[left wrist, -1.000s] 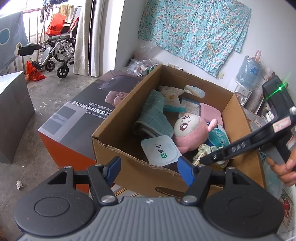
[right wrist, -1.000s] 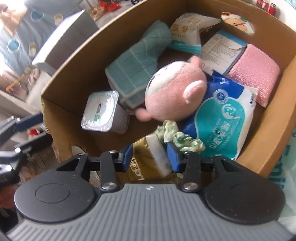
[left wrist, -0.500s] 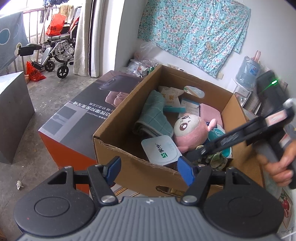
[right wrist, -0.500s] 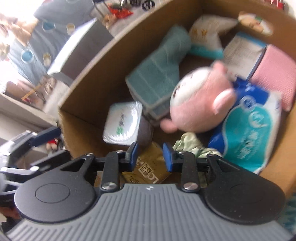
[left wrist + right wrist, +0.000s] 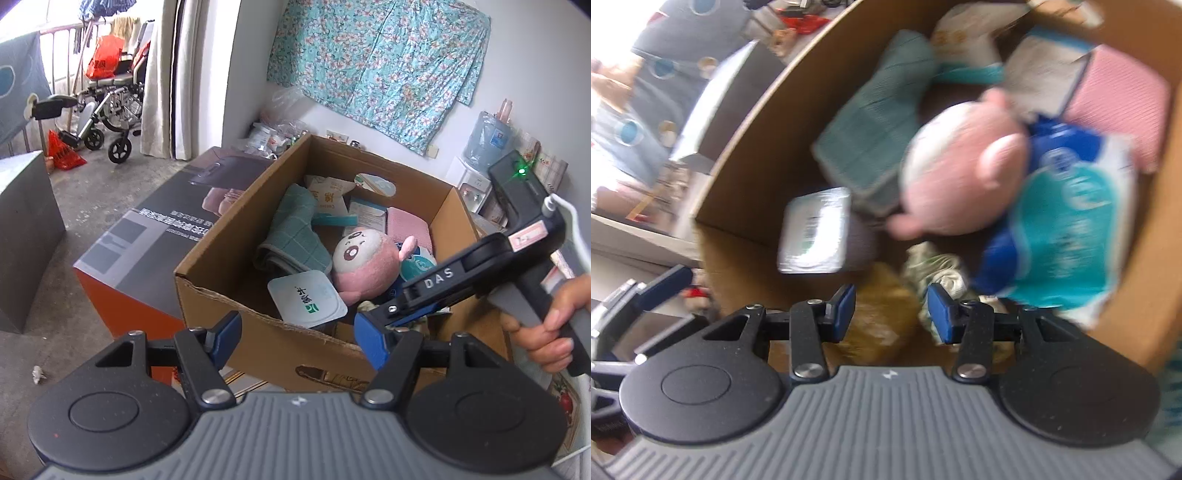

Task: Organize soft objects
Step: 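Move the right tool to the bed and grasp the orange-striped sock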

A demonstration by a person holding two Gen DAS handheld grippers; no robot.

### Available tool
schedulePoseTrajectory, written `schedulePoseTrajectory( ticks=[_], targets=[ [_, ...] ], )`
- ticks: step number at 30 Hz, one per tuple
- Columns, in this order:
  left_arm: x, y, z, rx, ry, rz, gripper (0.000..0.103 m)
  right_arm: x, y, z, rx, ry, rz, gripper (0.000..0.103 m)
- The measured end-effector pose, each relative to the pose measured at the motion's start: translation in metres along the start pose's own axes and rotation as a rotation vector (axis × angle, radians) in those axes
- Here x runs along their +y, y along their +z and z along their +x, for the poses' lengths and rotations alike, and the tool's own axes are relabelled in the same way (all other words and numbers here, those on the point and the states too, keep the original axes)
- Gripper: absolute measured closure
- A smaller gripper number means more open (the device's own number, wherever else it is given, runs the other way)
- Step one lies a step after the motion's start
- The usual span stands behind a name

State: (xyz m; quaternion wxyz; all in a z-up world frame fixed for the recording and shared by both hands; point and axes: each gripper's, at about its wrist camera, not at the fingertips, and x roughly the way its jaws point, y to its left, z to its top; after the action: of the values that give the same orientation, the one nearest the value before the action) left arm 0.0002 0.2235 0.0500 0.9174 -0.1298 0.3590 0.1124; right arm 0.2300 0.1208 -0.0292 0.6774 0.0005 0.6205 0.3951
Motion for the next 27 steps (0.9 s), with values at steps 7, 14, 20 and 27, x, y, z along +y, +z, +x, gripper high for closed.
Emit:
schedulePoseTrajectory(
  ticks=[7, 14, 20, 27],
  targets=[
    [-0.006, -0.001, -0.019, -0.028, 0.005, 0.007, 0.034, 0.000, -0.021, -0.064, -0.205, 0.018, -0.035, 0.049],
    [-0.048, 0.004, -0.026, -0.077, -0.084, 0.080, 0.031, -0.032, -0.078, -0.171, -0.431, -0.013, 0.018, 0.039],
    [-0.125, 0.007, -0.018, -0.103, -0.217, 0.249, 0.025, -0.093, -0.143, -0.253, -0.546, -0.143, 0.174, 0.035],
    [-0.244, -0.005, 0.006, -0.121, -0.338, 0.549, 0.018, -0.198, -0.210, -0.303, -0.616, -0.219, 0.472, 0.030]
  ],
)
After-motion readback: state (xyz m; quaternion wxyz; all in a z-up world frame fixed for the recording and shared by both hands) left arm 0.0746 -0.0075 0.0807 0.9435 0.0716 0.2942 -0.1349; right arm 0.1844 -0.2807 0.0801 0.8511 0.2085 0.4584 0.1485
